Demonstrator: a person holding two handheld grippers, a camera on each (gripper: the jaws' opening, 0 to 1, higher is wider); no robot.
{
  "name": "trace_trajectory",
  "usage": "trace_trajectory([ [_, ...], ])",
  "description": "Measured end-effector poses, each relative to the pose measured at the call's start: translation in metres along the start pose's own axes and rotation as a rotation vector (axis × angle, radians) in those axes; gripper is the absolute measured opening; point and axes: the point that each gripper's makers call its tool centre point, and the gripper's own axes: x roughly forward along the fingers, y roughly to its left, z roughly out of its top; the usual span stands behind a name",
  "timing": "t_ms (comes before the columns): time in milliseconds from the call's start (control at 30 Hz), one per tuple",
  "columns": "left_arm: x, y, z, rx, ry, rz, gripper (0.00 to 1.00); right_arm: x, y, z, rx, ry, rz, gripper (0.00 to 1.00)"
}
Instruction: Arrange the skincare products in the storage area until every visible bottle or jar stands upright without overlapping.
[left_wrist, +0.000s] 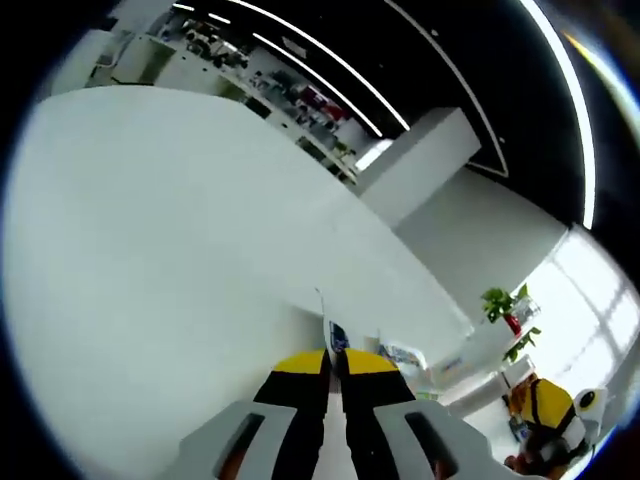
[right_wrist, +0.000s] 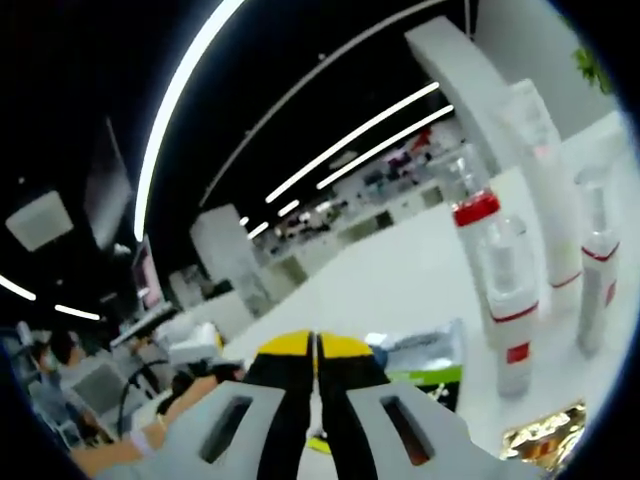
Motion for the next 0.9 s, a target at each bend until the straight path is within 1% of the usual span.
trace_trajectory([
  [133,-0.001,-0.002,-0.003,0.061,0.0,0.002,0.07,0.001,0.0,-0.004,0.004,0.018,0.004,0.01],
  [267,-0.002,0.0,0.002,0.092,-0.015,0.018,0.14,0.002,-0.001,-0.005,-0.001,0.021,0.003,0.01],
  [433,-0.003,0.004,0.008,0.118,-0.024,0.036,0.16,0.001,-0.001,-0.004,-0.004,0.021,0.004,0.01],
  [500,-0.005,0.005,0.007,0.124,-0.024,0.037,0.17,0.001,-0.001,-0.005,-0.003,0.024,0.004,0.01],
  [567,-0.012,0.003,0.002,0.125,-0.025,0.028,0.18,0.002,-0.001,-0.005,-0.003,0.026,0.003,0.02],
  [667,-0.014,0.005,0.014,0.126,-0.053,0.021,0.2,0.002,-0.003,-0.007,-0.005,0.033,-0.005,0.02],
  [700,-0.015,0.004,0.019,0.127,-0.068,0.014,0.2,0.002,-0.003,-0.007,-0.006,0.036,-0.006,0.02],
  [733,-0.02,0.0,0.019,0.127,-0.087,0.0,0.21,0.002,-0.003,-0.007,-0.006,0.037,-0.006,0.02],
  [767,-0.024,-0.006,0.02,0.12,-0.109,-0.026,0.22,0.002,-0.003,-0.008,-0.009,0.037,-0.004,0.02],
  [833,-0.029,-0.015,0.022,0.112,-0.131,-0.076,0.25,0.003,-0.001,-0.008,-0.008,0.039,0.002,0.03],
  [900,-0.036,-0.027,0.025,0.123,-0.158,-0.13,0.29,0.003,0.0,-0.009,-0.011,0.043,0.008,0.05],
])
